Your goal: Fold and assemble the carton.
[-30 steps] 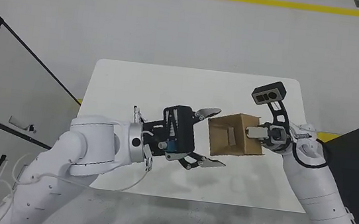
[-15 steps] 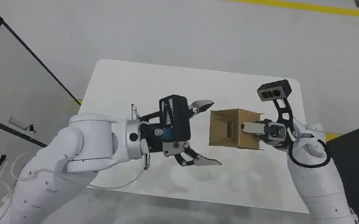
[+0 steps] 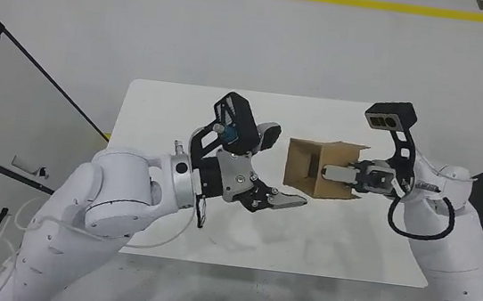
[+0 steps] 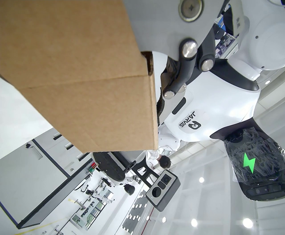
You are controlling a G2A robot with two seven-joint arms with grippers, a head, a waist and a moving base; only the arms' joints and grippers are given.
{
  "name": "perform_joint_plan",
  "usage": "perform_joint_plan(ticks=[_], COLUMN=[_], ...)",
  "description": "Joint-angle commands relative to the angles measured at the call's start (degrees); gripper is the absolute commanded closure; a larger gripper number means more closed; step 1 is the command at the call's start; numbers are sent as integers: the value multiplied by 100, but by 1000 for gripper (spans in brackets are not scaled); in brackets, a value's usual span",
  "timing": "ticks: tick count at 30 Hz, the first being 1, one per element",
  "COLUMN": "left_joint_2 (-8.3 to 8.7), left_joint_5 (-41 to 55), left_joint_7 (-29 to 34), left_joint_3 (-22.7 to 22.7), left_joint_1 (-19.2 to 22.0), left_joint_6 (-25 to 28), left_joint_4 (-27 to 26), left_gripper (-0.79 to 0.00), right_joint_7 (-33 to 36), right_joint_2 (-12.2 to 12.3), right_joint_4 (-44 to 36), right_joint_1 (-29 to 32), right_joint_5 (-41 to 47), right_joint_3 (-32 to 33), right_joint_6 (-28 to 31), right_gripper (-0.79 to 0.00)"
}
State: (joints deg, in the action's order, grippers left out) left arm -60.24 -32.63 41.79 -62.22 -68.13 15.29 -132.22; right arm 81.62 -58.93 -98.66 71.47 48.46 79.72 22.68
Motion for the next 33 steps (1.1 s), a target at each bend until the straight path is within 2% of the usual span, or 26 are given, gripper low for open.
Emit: perform_joint_plan(ticks=[1, 3, 6, 9, 21, 26, 33], left_joint_2=[-1, -13, -37, -44, -47, -49, -50], left_joint_5=[19, 301, 951, 1183, 1316, 1721, 2208], left_joint_7=[-11, 92, 360, 698, 631, 669, 1108], left_joint_3=[2, 29, 4, -12, -32, -132, -128], left_joint_1=[-42, -110, -46, 85, 20, -3, 119], left_joint_6=[-87, -439, -959, -1328, -1312, -1343, -1651], left_joint_4=[65, 165, 279, 311, 425, 528, 708], left_gripper=[-785, -785, -785, -785, -785, -785, -785], right_joint_7=[2, -38, -113, -176, -409, -322, -321], right_joint_2=[0, 7, 5, 8, 20, 39, 57], right_joint_4=[0, -176, -292, -344, -354, -304, -270], right_joint_1=[0, -46, -67, -111, -104, -175, -235], right_joint_5=[1, -273, -317, -397, -713, -882, -1103], right_joint_3=[-1, 10, 20, 31, 97, 168, 19], right_joint_6=[-1, 37, 112, 175, 220, 321, 320], right_gripper=[0, 0, 0, 0, 0, 0, 0])
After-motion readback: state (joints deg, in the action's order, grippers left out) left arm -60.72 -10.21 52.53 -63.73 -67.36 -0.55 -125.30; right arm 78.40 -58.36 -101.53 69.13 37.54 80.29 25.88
